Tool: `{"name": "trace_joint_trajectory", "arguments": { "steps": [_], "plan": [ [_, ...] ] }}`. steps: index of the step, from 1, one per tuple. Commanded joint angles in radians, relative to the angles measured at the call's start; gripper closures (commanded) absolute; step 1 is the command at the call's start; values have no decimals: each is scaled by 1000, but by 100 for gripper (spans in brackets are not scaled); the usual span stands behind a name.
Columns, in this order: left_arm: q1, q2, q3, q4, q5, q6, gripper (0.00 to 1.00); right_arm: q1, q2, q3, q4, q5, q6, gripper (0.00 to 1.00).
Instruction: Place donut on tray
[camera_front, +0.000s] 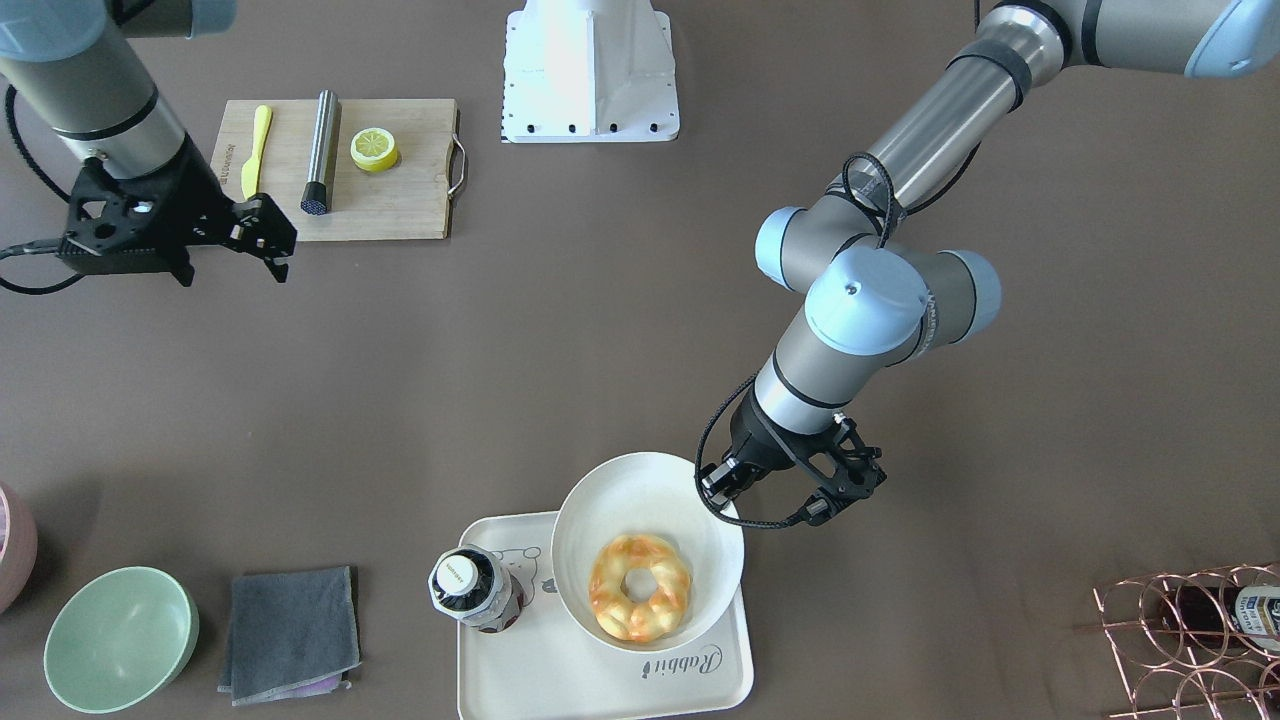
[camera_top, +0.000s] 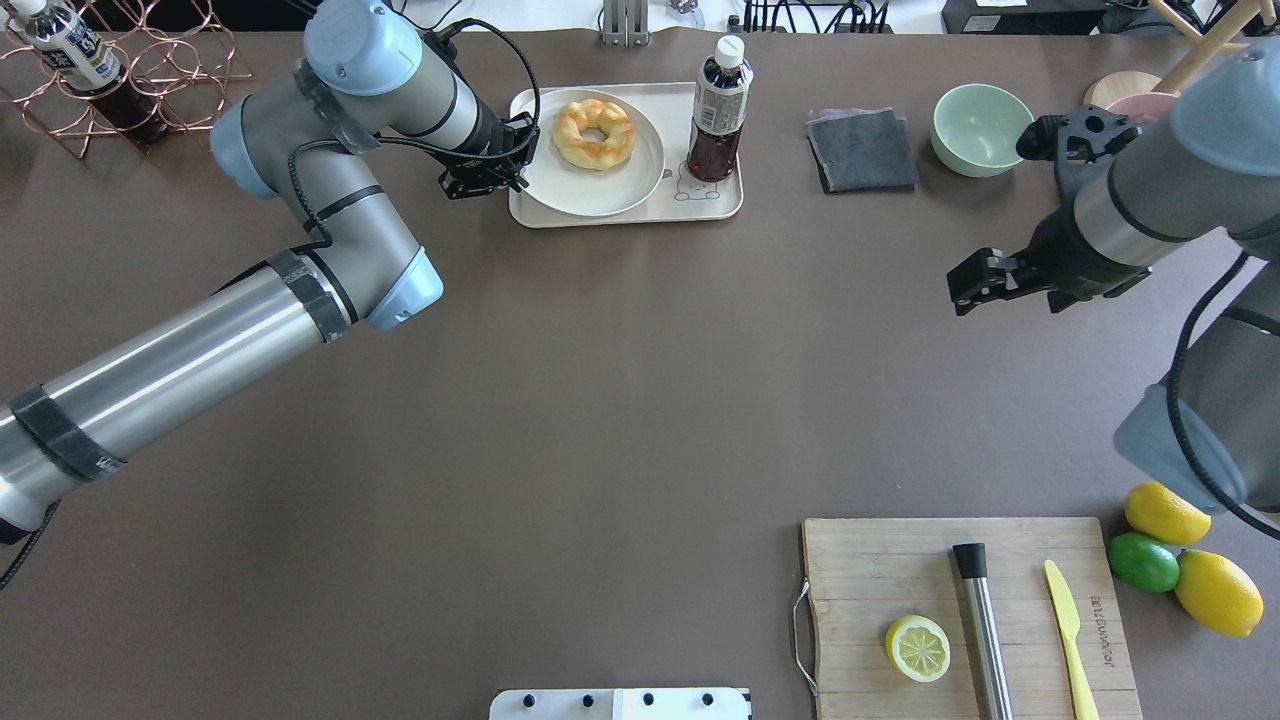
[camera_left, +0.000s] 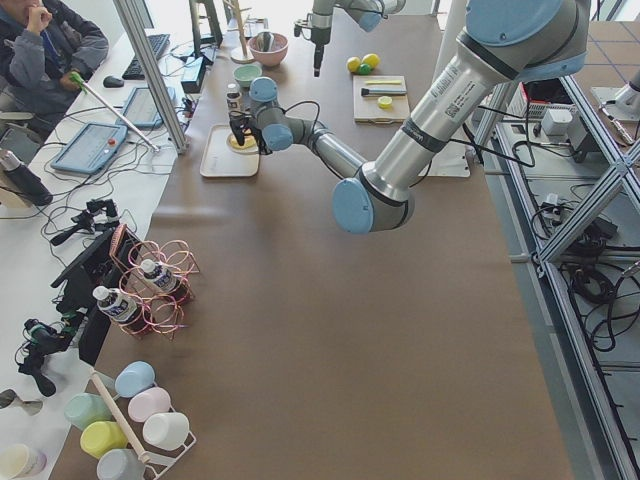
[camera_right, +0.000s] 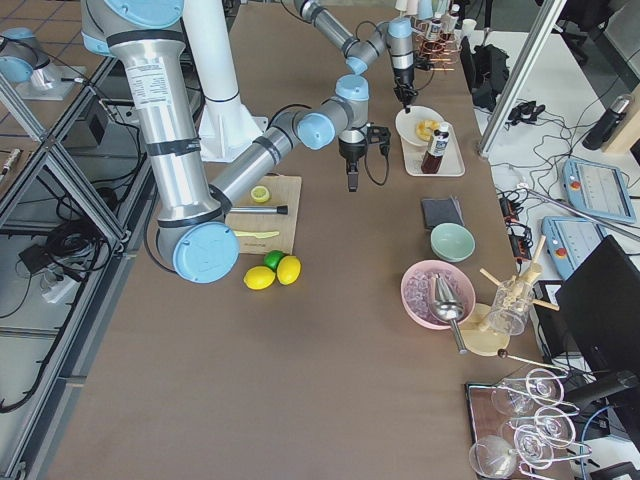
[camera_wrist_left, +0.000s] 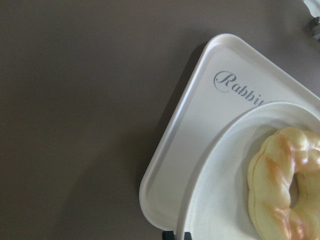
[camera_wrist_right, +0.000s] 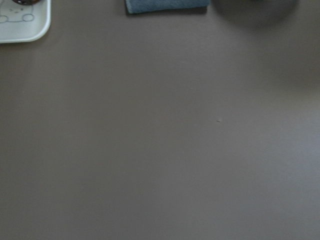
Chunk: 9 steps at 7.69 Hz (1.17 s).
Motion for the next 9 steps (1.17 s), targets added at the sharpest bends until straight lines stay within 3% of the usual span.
{"name": "trace_joint_trajectory", "arguments": {
  "steps": [1, 3, 7, 8, 9],
  "plan": [
    [13, -91, 199, -104, 67, -37, 100, 130, -134, -10, 1, 57, -236, 0],
    [18, -96, 257, -152, 93, -37, 100, 156, -141, -35, 1, 82, -285, 0],
    [18, -99, 274, -170, 95, -39, 100, 173, -145, -40, 1, 85, -307, 0],
    [18, -99, 274, -173, 95, -37, 54, 179, -145, -41, 1, 99, -308, 0],
    [18, -107, 272, -182, 95, -37, 17, 184, -145, -41, 1, 103, -314, 0]
  ]
}}
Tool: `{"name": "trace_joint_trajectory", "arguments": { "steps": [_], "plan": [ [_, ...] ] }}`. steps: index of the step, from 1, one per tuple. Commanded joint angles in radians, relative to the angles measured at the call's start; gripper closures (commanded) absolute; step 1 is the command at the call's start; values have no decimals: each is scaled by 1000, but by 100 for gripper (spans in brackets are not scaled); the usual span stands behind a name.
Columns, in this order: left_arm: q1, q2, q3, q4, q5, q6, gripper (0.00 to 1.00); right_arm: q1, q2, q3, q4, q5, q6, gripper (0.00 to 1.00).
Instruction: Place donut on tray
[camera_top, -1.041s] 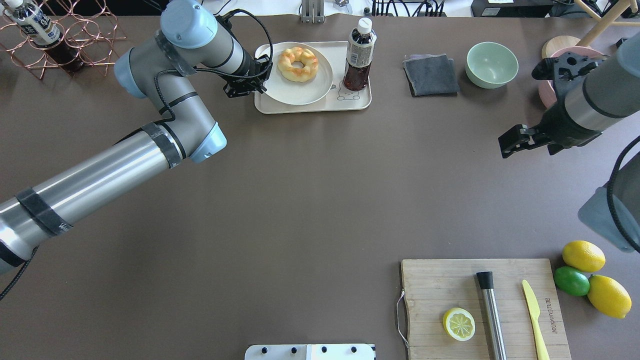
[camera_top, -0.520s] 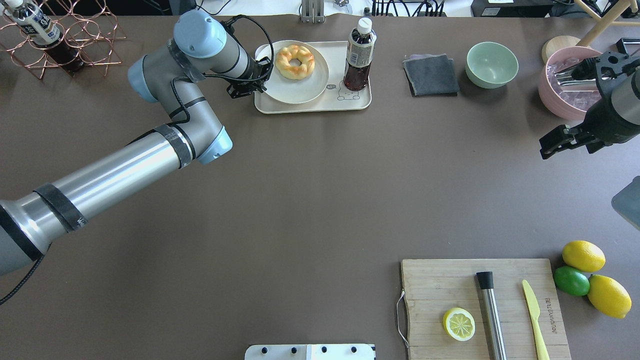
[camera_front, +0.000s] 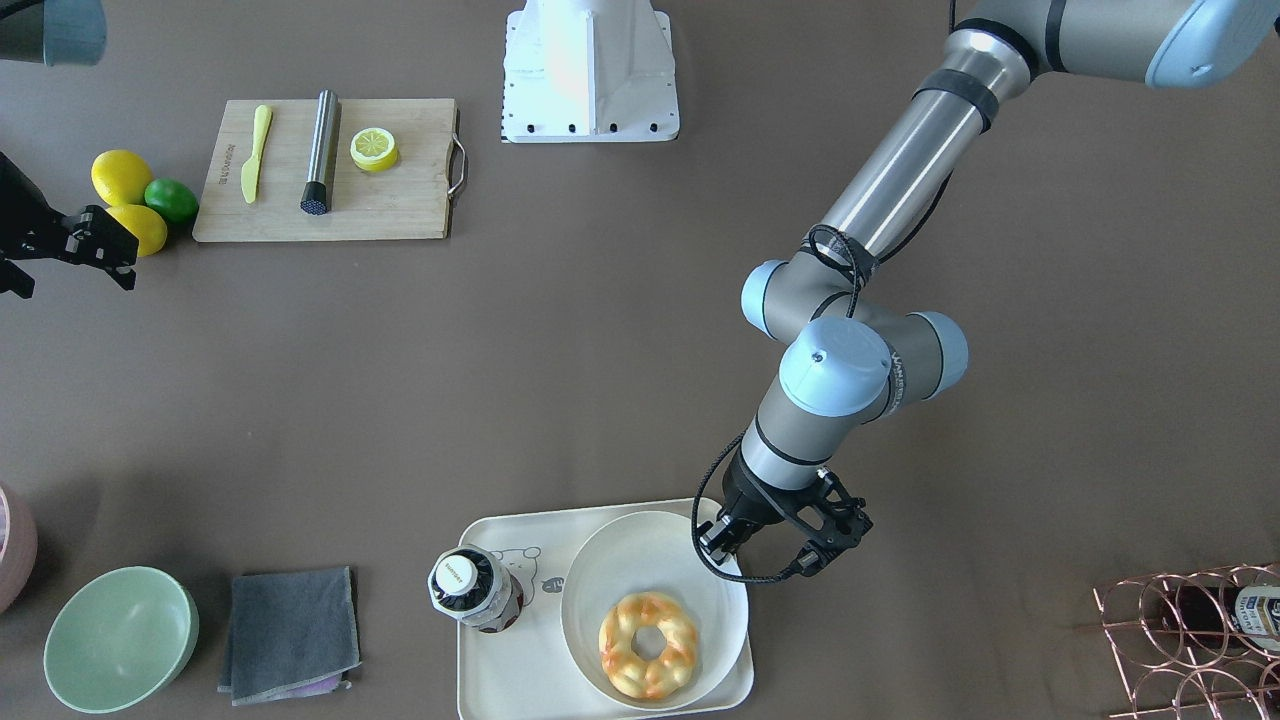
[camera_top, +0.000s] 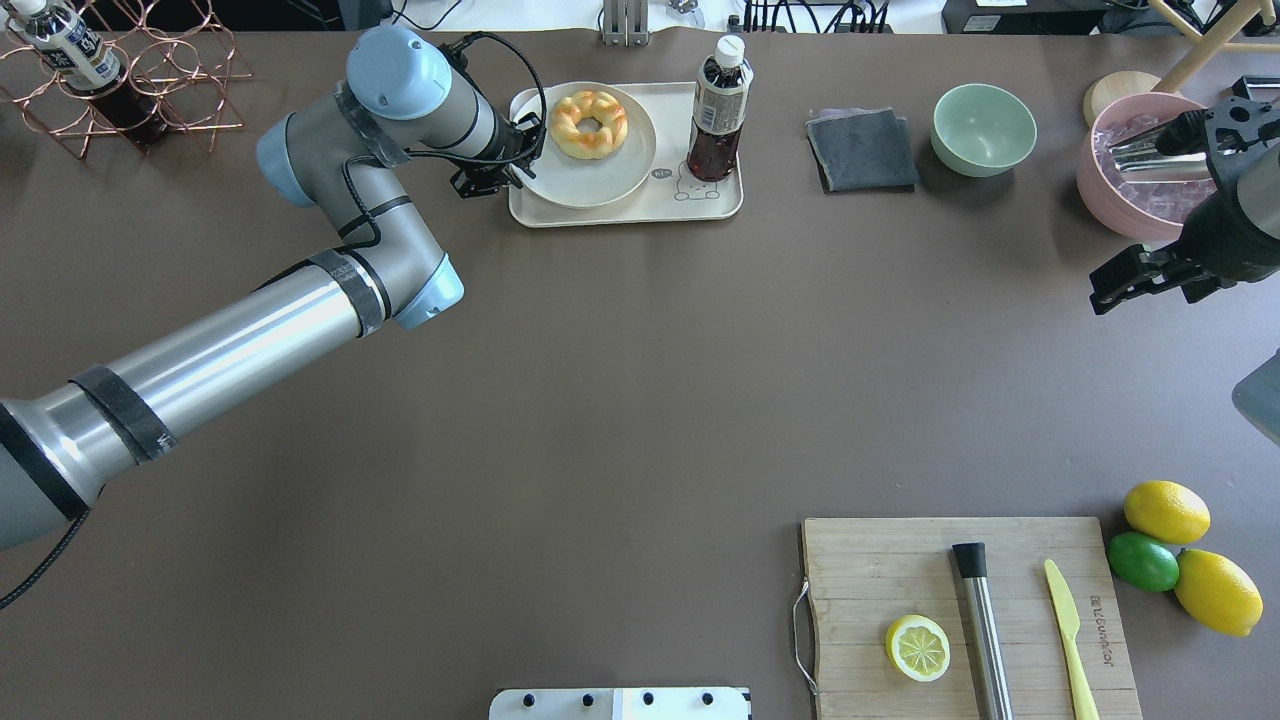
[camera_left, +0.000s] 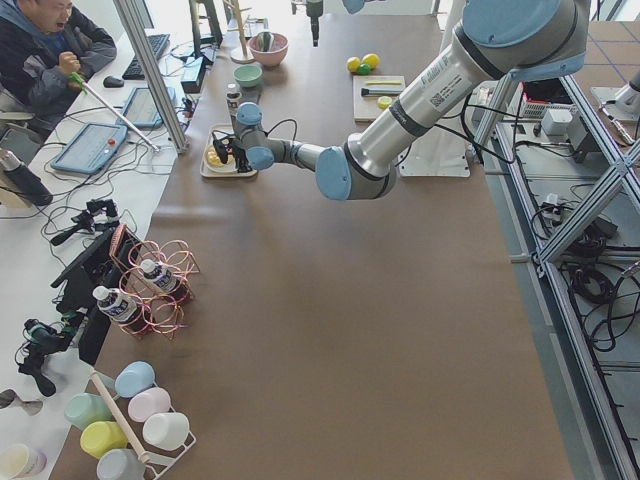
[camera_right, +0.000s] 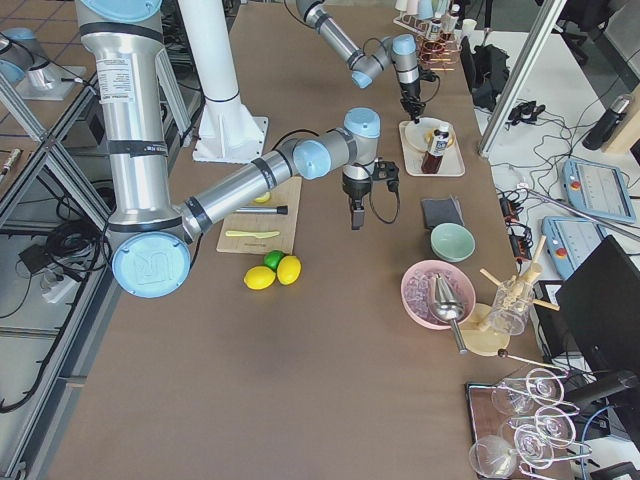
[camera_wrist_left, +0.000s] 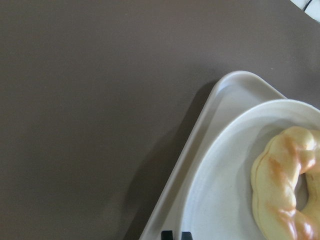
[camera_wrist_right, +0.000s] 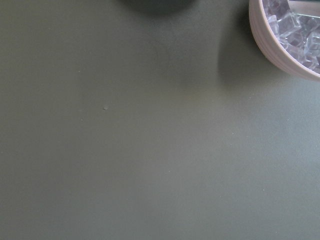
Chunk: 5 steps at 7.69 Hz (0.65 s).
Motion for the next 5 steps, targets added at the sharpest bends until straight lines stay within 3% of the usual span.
{"name": "trace_joint_trajectory", "arguments": {
  "steps": [1, 2, 3, 5],
  "plan": [
    [0, -15, -16, -10, 0, 5, 3, 19, 0, -1, 0, 13, -9, 0],
    [-3, -2, -81, 4, -1, 30, 2, 30, 0, -1, 0, 22, -10, 0],
    [-21, 36, -197, 98, -20, 74, 2, 42, -1, -2, 0, 25, -27, 0],
    [-99, 240, -551, 337, -191, 273, 2, 117, -9, -39, 0, 54, -134, 0]
  ]
}}
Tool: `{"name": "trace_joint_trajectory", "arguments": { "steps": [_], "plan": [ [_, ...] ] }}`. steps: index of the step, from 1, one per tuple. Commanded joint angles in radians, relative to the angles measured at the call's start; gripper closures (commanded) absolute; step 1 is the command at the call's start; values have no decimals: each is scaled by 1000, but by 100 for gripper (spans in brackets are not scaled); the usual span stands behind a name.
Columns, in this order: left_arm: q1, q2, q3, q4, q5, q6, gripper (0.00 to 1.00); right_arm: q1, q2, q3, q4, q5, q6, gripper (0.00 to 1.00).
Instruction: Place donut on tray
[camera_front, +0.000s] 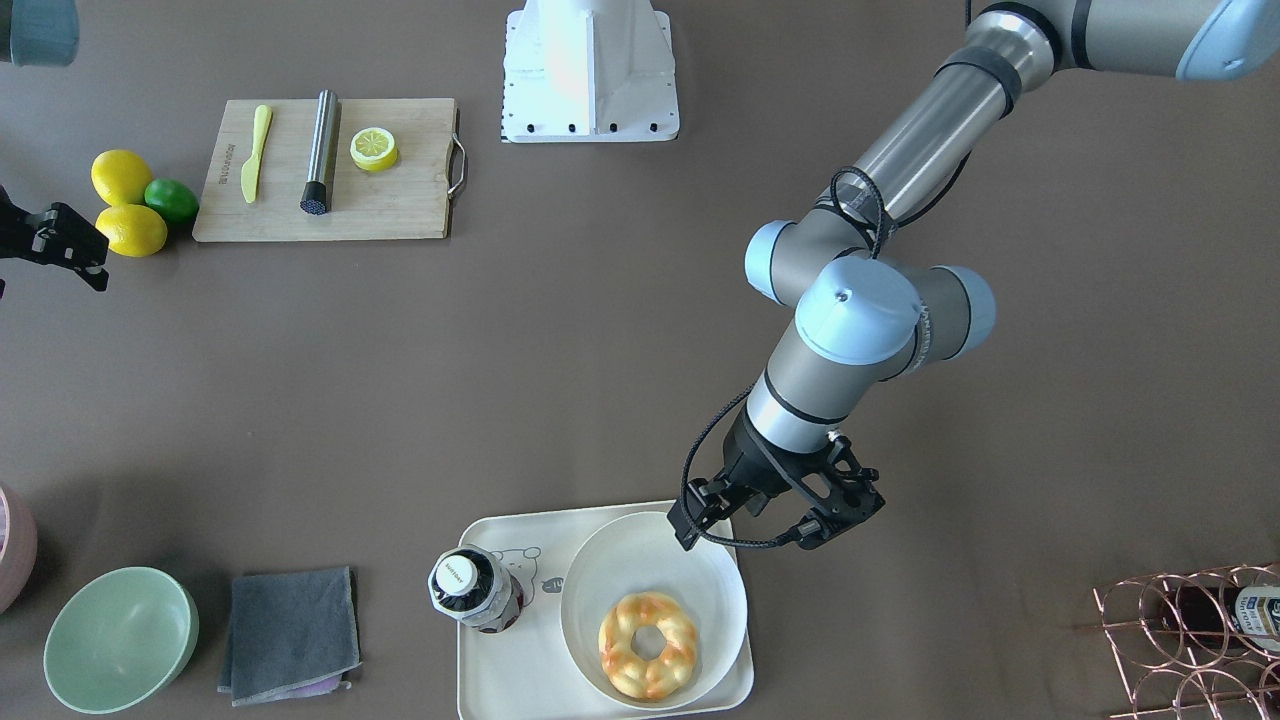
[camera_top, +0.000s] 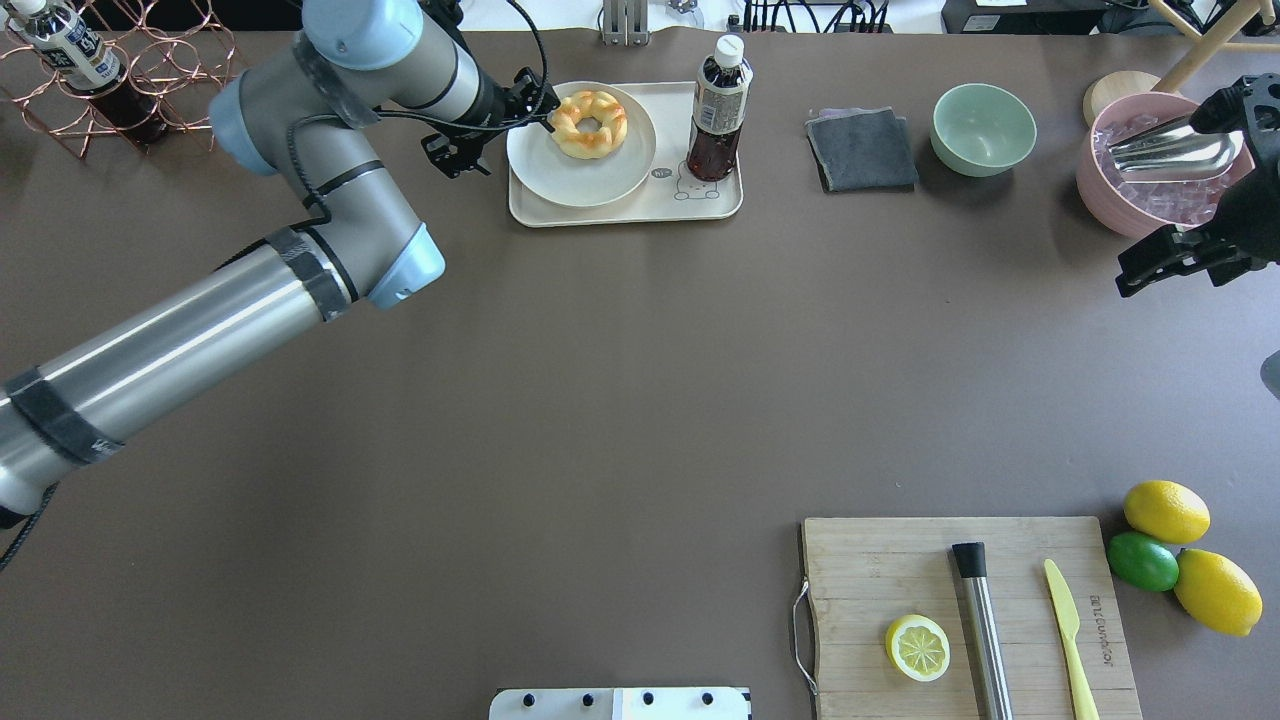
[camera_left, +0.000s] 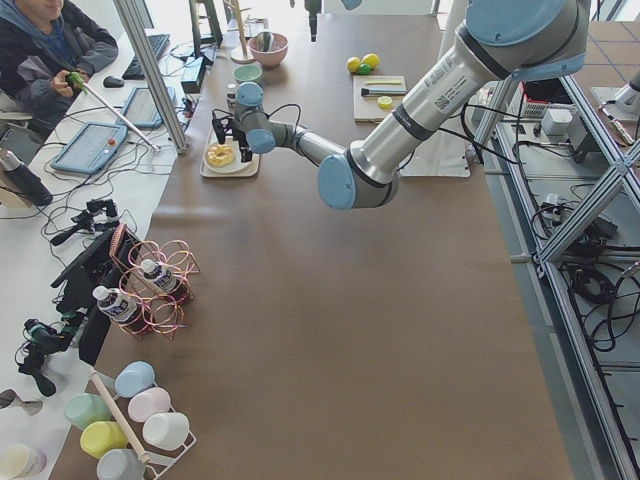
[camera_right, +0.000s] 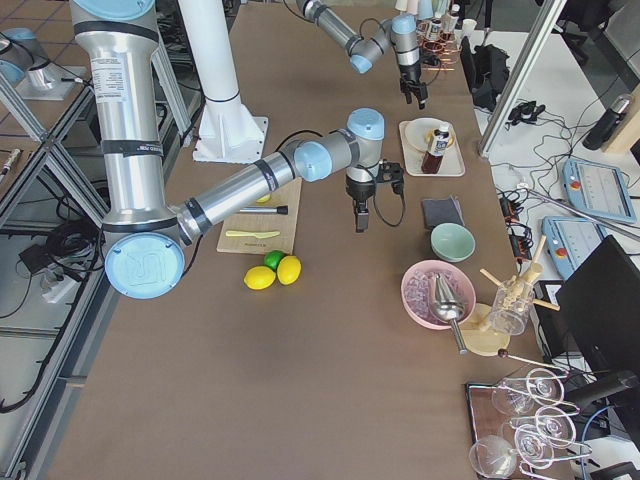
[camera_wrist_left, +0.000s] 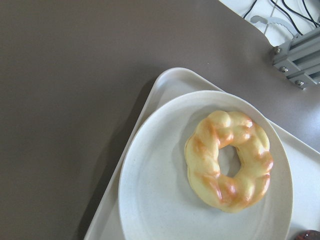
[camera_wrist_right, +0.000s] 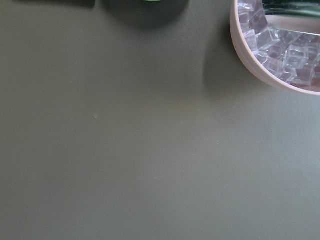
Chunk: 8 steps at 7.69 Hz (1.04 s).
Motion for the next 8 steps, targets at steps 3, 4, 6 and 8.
{"name": "trace_joint_trajectory", "arguments": {
  "steps": [3, 4, 6, 8],
  "plan": [
    [-263, 567, -729, 448, -275, 686, 2, 191, -15, -156, 0, 51, -314, 0],
    [-326, 647, -821, 592, -276, 962, 2, 216, -17, -171, 0, 51, -357, 0],
    [-512, 685, -911, 935, -275, 1520, 2, 248, -50, -171, -1, 55, -416, 0],
    [-644, 801, -914, 989, -275, 1813, 2, 309, -109, -173, -1, 57, -523, 0]
  ]
}}
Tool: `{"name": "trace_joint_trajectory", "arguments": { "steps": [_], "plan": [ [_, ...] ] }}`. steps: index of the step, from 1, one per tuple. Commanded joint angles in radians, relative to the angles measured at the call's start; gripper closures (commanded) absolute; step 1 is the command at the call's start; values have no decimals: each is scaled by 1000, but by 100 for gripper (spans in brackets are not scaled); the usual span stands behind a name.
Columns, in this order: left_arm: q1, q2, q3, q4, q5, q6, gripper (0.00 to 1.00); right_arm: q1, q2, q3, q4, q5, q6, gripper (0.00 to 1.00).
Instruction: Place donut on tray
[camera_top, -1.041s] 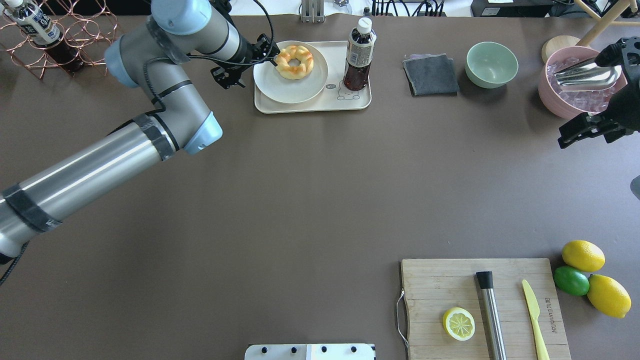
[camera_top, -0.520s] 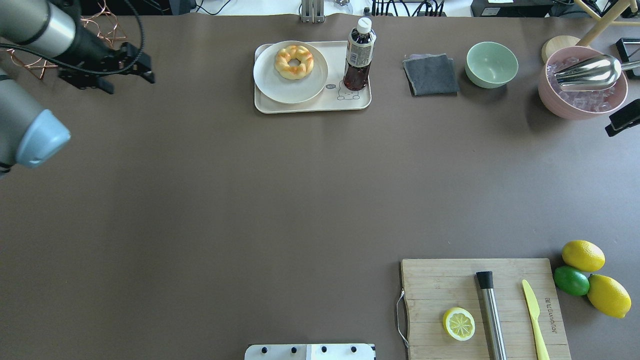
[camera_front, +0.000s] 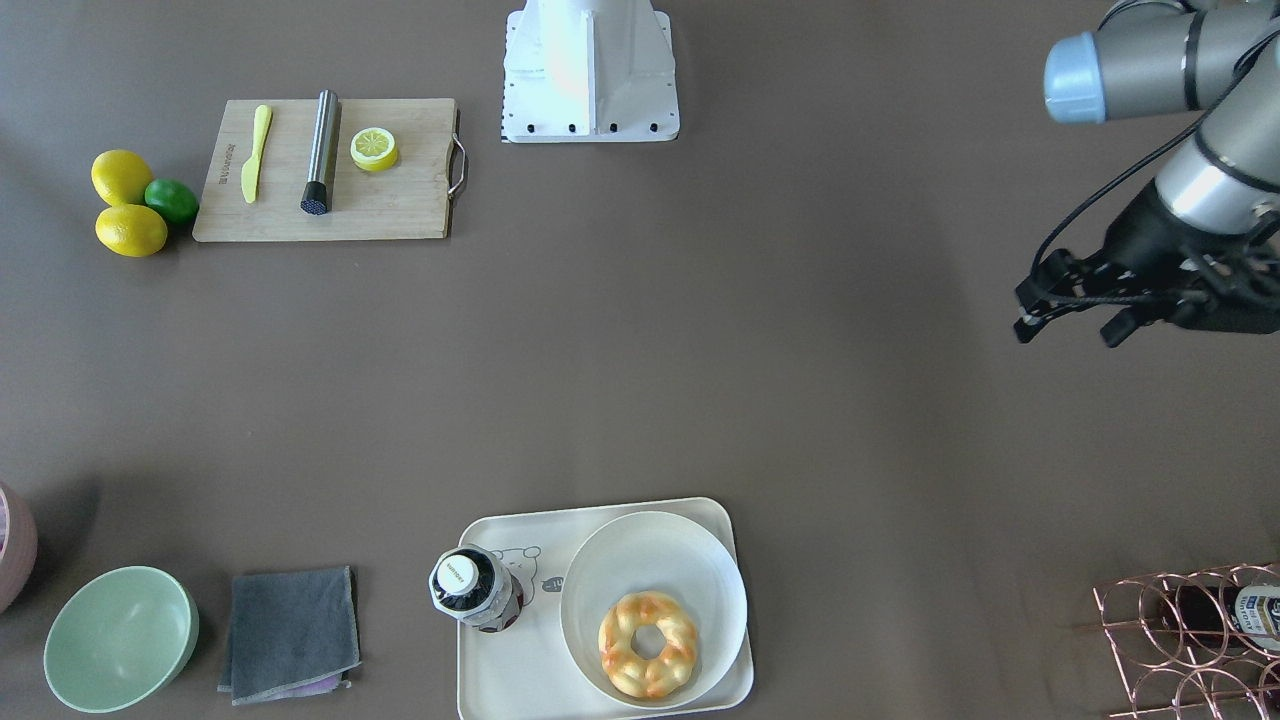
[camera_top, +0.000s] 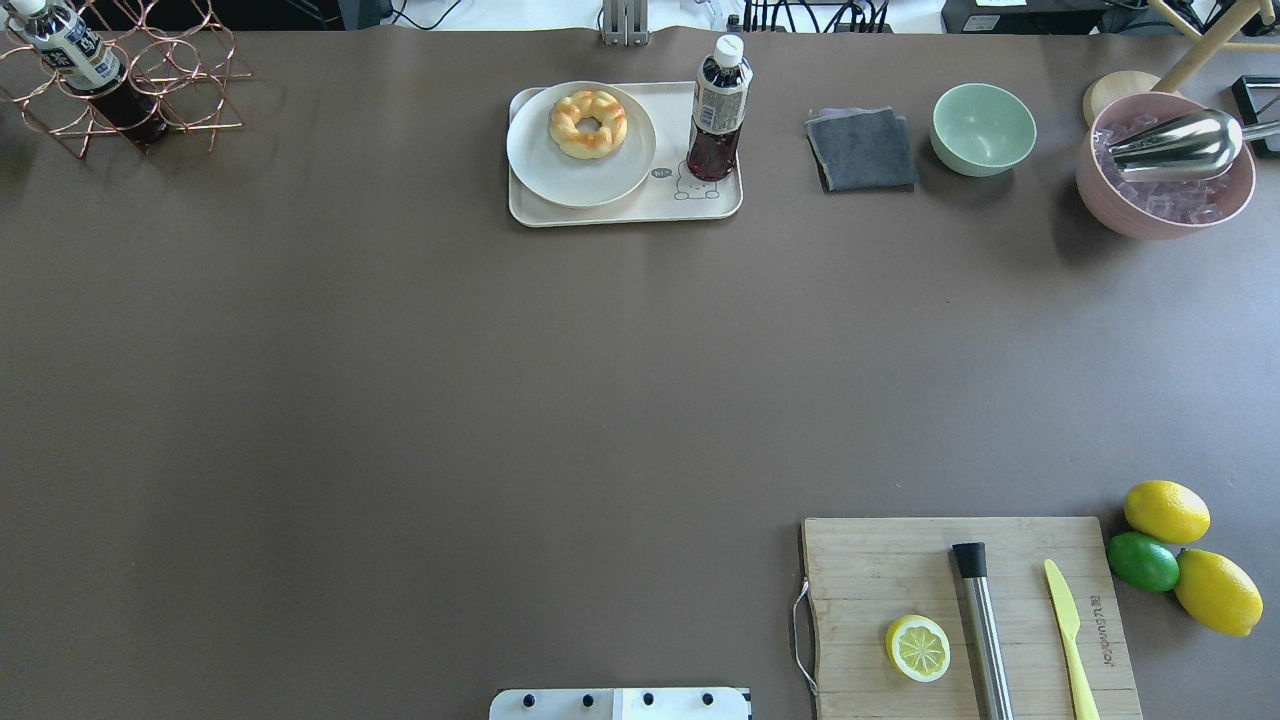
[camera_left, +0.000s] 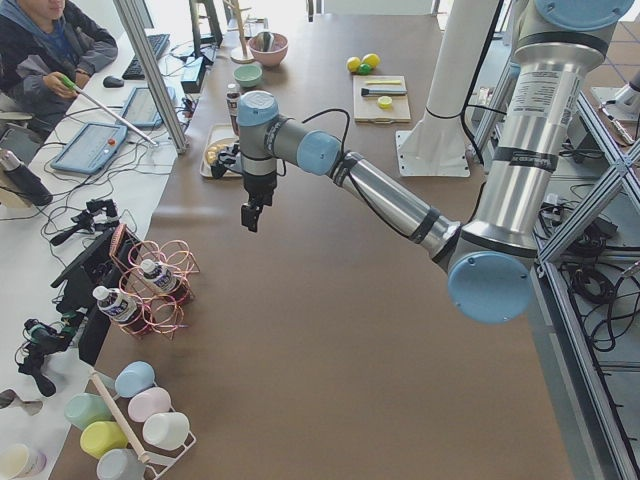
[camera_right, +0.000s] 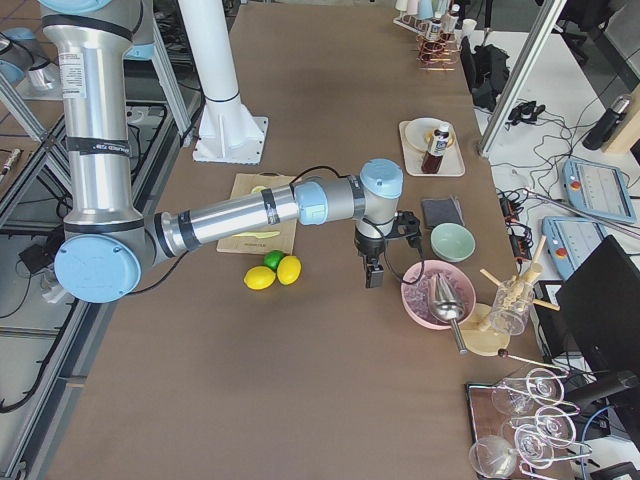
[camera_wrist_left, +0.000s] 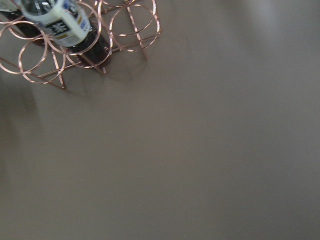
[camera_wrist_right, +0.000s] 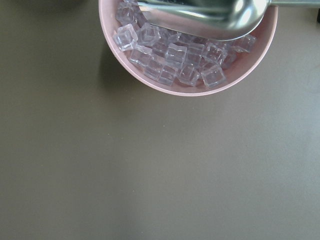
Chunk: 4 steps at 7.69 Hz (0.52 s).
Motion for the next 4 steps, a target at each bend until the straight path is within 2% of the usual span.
{"name": "trace_joint_trajectory", "arguments": {
  "steps": [1, 2, 4],
  "plan": [
    [-131, 140, -7, 74, -3, 334, 2, 87, -79, -4, -1, 1, -153, 0],
    [-163, 188, -15, 69, -3, 368, 2, 110, -103, -13, 1, 1, -192, 0],
    [-171, 260, -5, -21, -6, 368, 2, 157, -105, -24, 1, 30, -217, 0]
  ]
}}
